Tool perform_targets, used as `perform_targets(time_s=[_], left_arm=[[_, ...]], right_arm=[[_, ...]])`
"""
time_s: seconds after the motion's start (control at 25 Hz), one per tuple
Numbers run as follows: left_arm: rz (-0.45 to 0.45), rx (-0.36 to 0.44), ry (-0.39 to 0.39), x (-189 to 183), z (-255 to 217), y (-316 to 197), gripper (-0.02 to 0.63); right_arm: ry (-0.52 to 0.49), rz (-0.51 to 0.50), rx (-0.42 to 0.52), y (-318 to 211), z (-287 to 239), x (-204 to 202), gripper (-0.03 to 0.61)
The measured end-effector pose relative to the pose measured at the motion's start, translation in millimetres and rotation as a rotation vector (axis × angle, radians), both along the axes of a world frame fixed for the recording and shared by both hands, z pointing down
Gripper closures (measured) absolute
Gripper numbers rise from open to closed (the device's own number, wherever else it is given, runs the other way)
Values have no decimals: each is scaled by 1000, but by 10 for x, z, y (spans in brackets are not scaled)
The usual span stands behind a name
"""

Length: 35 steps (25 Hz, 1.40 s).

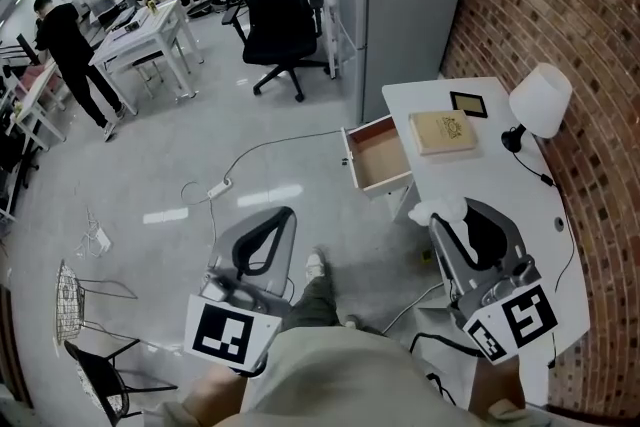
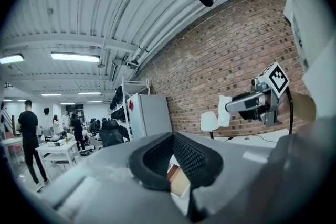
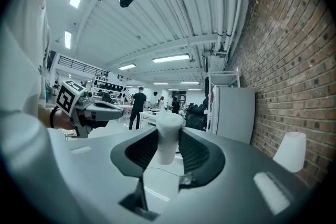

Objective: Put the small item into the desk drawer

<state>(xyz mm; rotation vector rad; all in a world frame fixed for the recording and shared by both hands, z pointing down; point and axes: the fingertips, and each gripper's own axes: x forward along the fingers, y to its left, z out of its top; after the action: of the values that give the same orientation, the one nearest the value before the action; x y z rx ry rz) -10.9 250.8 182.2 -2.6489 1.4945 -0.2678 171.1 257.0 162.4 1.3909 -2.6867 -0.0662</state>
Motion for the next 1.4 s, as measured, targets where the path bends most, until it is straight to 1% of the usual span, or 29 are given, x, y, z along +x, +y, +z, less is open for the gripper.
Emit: perform_targets(time_s=[0.12, 0.32, 0.56, 0.72, 0.88, 1.08, 1.28, 1.4], left_arm=[[5, -5, 5, -17, 50, -122, 612], [17, -13, 12, -58, 124, -437, 612], [31, -34, 7, -142, 199, -987, 611], [43, -71, 10, -246, 307, -1461, 612], [54, -126, 20, -413, 488, -2033, 612], [112, -190, -9, -575, 808, -2762, 612], [173, -240, -22, -675, 1124, -3449, 612], [202, -259, -80, -658, 1378, -3766, 612]], right_arm=[[11, -4, -11, -127, 67, -67, 449], [-4, 9, -41, -438, 187, -123, 449], [10, 20, -94, -1013, 352, -226, 449], [27, 36, -144, -1490, 483, -330, 449], [53, 59, -211, -2050, 704, -456, 448], [82, 103, -321, -2753, 1075, -602, 448], [115, 122, -465, -3466, 1663, -696, 448], [188, 129, -531, -3798, 2027, -726, 448]])
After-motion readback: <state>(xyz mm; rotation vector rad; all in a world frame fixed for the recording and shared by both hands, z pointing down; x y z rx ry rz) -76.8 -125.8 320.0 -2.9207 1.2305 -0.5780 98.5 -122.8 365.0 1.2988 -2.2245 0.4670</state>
